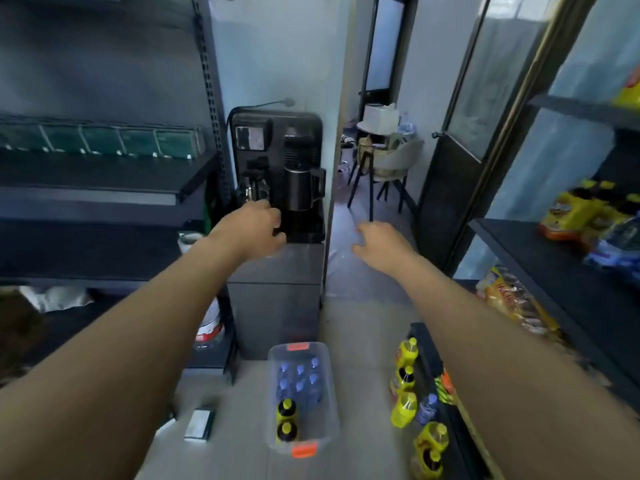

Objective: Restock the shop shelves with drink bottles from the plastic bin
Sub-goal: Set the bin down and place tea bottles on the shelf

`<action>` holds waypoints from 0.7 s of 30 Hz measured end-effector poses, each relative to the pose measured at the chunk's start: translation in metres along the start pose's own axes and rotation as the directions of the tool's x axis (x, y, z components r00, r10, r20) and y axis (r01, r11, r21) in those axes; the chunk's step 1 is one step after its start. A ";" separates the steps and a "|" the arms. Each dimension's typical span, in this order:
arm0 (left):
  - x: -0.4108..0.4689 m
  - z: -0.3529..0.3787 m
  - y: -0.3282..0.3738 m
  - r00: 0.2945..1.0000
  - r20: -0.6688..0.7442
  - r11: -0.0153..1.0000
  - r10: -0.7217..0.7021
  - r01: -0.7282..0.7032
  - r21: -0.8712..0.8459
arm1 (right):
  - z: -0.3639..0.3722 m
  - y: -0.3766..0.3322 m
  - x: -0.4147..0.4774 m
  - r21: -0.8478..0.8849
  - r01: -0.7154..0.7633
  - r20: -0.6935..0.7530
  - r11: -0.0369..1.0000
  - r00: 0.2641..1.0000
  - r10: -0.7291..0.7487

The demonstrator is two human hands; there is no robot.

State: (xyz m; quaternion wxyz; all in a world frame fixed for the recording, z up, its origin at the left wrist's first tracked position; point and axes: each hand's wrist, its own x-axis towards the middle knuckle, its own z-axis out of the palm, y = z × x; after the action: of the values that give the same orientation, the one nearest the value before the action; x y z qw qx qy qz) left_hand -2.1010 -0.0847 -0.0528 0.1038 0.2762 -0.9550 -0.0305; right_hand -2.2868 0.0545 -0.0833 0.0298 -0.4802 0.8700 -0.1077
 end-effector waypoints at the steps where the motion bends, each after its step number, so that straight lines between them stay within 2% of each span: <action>1: -0.008 0.006 -0.010 1.000 0.003 1.000 -0.009 0.009 0.005 | 0.014 -0.009 -0.001 0.012 0.002 0.018 1.000 1.000 -0.002; 6: -0.036 0.049 -0.040 0.997 0.050 0.998 -0.065 0.065 -0.007 | 0.090 -0.030 -0.002 0.036 0.043 0.092 0.998 0.995 -0.046; 9: -0.042 0.086 -0.048 0.989 0.119 0.995 -0.088 0.092 -0.028 | 0.129 -0.024 0.000 0.046 0.007 0.137 0.999 0.990 -0.013; 13: -0.039 0.144 -0.053 0.987 0.136 0.994 -0.090 0.098 -0.051 | 0.177 -0.004 0.012 -0.002 -0.007 0.157 1.000 0.988 0.007; 21: -0.017 0.285 -0.063 0.977 0.187 0.990 -0.106 0.121 -0.072 | 0.303 0.055 0.037 0.018 -0.045 0.250 0.999 0.967 0.039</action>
State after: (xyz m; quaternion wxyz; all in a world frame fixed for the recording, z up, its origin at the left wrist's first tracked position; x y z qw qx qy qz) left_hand -2.1150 -0.1288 -0.3420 0.0254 0.3219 -0.9410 -0.1010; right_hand -2.3051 0.0031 -0.3882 0.1470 -0.4710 0.8680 -0.0560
